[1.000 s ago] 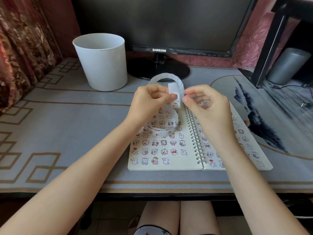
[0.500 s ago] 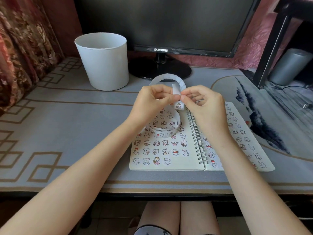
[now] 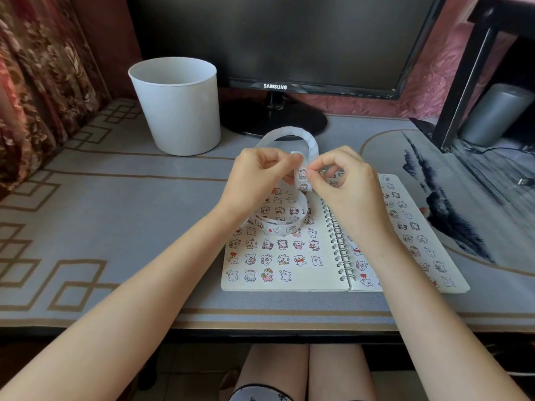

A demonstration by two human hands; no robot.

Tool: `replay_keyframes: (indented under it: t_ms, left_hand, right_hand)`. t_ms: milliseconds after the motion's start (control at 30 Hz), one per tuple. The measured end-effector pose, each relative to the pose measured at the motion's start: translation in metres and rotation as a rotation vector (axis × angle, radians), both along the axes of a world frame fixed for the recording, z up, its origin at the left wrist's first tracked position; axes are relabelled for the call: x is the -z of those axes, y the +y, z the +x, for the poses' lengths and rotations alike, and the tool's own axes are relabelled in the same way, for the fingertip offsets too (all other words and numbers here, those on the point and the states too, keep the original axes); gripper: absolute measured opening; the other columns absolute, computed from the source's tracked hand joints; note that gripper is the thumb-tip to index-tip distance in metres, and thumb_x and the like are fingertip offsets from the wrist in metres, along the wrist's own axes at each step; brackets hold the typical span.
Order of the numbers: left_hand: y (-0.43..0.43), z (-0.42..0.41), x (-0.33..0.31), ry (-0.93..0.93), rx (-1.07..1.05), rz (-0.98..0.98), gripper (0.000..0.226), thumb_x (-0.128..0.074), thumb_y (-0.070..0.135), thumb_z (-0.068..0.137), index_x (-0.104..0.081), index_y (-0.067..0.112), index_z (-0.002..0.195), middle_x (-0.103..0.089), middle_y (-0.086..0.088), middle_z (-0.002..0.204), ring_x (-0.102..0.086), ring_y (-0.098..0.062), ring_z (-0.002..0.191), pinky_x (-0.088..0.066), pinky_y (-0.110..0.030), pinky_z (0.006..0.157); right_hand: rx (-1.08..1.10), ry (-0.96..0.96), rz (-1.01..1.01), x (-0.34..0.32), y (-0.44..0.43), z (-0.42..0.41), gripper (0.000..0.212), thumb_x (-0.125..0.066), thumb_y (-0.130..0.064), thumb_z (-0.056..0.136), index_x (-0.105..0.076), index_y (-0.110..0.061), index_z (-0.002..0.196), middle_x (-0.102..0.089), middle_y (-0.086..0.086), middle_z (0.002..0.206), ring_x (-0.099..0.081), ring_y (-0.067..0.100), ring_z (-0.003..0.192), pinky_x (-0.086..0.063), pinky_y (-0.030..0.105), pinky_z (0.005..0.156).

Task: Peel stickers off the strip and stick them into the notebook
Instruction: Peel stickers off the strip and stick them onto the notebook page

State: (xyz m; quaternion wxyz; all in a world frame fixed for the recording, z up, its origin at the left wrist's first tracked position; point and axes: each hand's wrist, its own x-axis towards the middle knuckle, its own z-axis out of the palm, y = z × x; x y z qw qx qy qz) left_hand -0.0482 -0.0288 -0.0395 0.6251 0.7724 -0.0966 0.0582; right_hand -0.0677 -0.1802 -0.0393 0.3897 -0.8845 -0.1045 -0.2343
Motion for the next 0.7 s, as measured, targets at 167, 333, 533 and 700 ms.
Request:
replay_keyframes:
  t_ms: [167,333,533,700]
  left_hand:
    - [0.002,0.002,0.001,0.004,-0.025,-0.005,0.026,-0.063,0.025,0.091,-0.070,0.015,0.069,-0.068,0.002,0.065,-0.065,-0.008,0.064,-0.041,-0.017,0.049]
    - [0.002,0.003,0.002,0.003,-0.041,-0.029,0.025,-0.061,0.022,0.092,-0.070,0.003,0.078,-0.071,-0.002,0.071,-0.066,-0.007,0.062,-0.043,-0.018,0.046]
    - [0.000,0.003,0.004,0.003,-0.030,-0.013,0.024,-0.061,0.023,0.093,-0.070,0.005,0.079,-0.073,-0.007,0.078,-0.066,-0.007,0.062,-0.044,-0.018,0.049]
    - [0.000,0.002,0.003,0.001,-0.033,-0.008,0.025,-0.061,0.022,0.093,-0.069,0.004,0.079,-0.073,-0.006,0.078,-0.066,-0.006,0.061,-0.044,-0.018,0.049]
  right_hand:
    - [-0.066,-0.011,0.020,-0.002,0.002,-0.016,0.001,-0.067,-0.016,0.084,-0.066,-0.016,0.084,-0.059,-0.007,0.093,-0.056,0.012,0.084,-0.039,0.019,0.071]
    - [-0.154,0.352,0.382,-0.017,0.000,-0.053,0.004,-0.069,-0.007,0.081,-0.068,-0.010,0.080,-0.066,-0.003,0.067,-0.058,0.002,0.058,-0.040,0.009,0.055]
    - [-0.091,0.634,0.333,-0.012,-0.006,-0.088,0.007,-0.077,-0.015,0.073,-0.070,-0.014,0.071,-0.068,0.001,0.063,-0.054,0.003,0.048,-0.042,0.012,0.050]
    - [-0.046,0.625,0.302,-0.012,-0.001,-0.100,0.009,-0.077,-0.015,0.073,-0.070,-0.015,0.067,-0.068,0.002,0.063,-0.050,0.001,0.041,-0.043,0.014,0.047]
